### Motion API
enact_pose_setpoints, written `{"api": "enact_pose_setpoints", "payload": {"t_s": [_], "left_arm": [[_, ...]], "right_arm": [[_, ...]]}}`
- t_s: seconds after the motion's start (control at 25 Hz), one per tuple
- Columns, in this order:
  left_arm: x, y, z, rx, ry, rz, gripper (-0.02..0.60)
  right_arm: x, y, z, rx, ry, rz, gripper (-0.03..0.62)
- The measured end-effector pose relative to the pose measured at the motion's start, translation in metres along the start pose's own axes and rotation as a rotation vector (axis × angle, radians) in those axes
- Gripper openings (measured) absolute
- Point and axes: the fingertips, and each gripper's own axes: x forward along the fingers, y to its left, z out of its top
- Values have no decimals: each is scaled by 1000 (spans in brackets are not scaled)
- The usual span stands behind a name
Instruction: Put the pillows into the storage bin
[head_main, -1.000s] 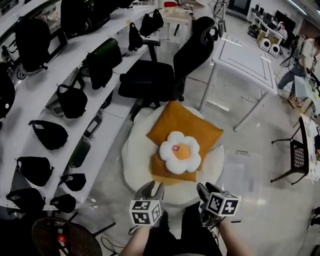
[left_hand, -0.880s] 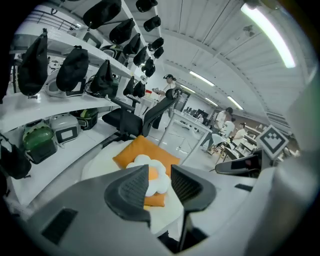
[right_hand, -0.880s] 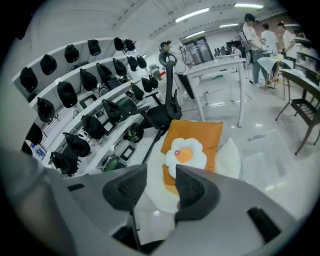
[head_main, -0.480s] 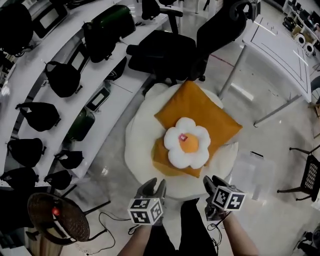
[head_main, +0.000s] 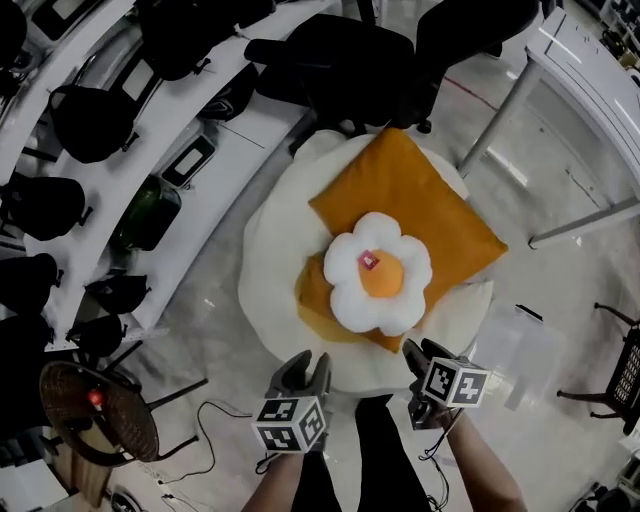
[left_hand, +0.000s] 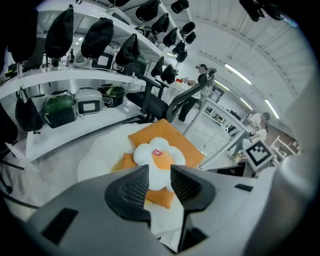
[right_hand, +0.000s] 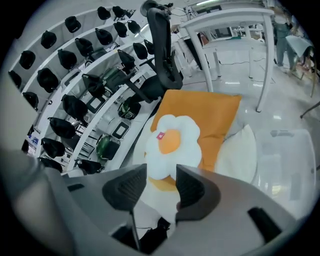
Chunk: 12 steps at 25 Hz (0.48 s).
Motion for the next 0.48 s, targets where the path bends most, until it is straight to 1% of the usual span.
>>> {"api": "enact_pose_setpoints", "payload": {"t_s": [0.08, 0.2, 0.32, 0.4, 0.48], "left_arm": [[11, 5, -6, -21, -2, 12, 129], [26, 14, -15, -67, -14, 23, 127], [41, 22, -28, -103, -20, 39, 126], [51, 27, -35, -118, -20, 51, 124], [57, 30, -41, -135, -23, 56, 124]], "right_arm": [[17, -11, -1, -2, 18, 1, 187], [43, -26, -4, -10, 42, 1, 217], [67, -43, -8, -11, 54, -8, 229], [81, -55, -10, 21, 60, -17, 236], [95, -67, -13, 84, 74, -21, 247]]}}
